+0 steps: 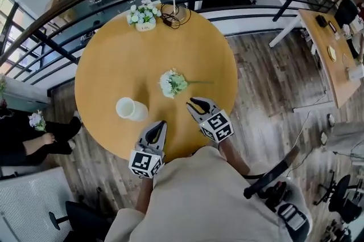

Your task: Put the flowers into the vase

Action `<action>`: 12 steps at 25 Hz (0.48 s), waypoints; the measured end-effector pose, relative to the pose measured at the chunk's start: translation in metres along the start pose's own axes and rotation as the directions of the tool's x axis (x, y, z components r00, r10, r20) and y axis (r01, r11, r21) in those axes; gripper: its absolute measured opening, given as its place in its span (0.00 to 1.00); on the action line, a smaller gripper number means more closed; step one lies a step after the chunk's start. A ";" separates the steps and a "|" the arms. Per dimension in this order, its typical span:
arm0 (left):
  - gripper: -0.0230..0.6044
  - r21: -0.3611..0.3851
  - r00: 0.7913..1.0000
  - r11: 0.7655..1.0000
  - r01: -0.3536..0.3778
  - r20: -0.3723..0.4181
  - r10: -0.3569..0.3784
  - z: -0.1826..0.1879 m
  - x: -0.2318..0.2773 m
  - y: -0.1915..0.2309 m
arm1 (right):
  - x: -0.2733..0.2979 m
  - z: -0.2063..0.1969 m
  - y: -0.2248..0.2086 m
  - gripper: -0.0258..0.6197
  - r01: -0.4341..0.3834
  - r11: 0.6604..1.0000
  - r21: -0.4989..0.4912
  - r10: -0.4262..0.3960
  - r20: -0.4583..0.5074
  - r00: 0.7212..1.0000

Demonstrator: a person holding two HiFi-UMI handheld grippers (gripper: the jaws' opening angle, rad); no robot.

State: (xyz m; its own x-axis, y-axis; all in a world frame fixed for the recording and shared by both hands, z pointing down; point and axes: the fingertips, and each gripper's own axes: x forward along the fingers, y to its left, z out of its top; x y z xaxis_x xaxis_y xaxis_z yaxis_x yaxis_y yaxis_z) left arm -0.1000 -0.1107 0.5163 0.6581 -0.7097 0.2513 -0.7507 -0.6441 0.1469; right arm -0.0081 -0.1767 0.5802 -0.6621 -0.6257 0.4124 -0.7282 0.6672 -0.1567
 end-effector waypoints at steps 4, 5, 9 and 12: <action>0.05 -0.010 0.999 0.999 -0.048 0.004 0.048 0.007 0.013 0.000 | 0.025 -0.022 -0.027 0.19 -0.034 0.968 -0.249 -0.013 -0.184 0.983; 0.05 -0.012 0.998 0.998 -0.056 0.001 0.056 0.006 0.014 0.001 | 0.032 -0.027 -0.031 0.23 -0.058 0.955 -0.290 -0.009 -0.226 0.974; 0.05 -0.017 0.996 0.996 -0.084 -0.012 0.084 0.002 0.009 0.007 | 0.051 -0.051 -0.037 0.45 -0.159 0.894 -0.420 -0.007 -0.366 0.931; 0.05 -0.019 0.995 0.995 -0.099 -0.013 0.099 0.003 0.004 0.016 | 0.061 -0.060 -0.040 0.45 -0.177 0.872 -0.456 -0.025 -0.404 0.914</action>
State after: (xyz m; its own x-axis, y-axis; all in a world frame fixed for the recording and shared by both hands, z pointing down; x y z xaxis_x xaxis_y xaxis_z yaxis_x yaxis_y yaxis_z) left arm -0.1098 -0.1245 0.5170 0.5796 -0.7665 0.2767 -0.8134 -0.5648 0.1393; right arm -0.0090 -0.2168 0.6658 -0.5155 -0.4259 0.7435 -0.4367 0.8772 0.1998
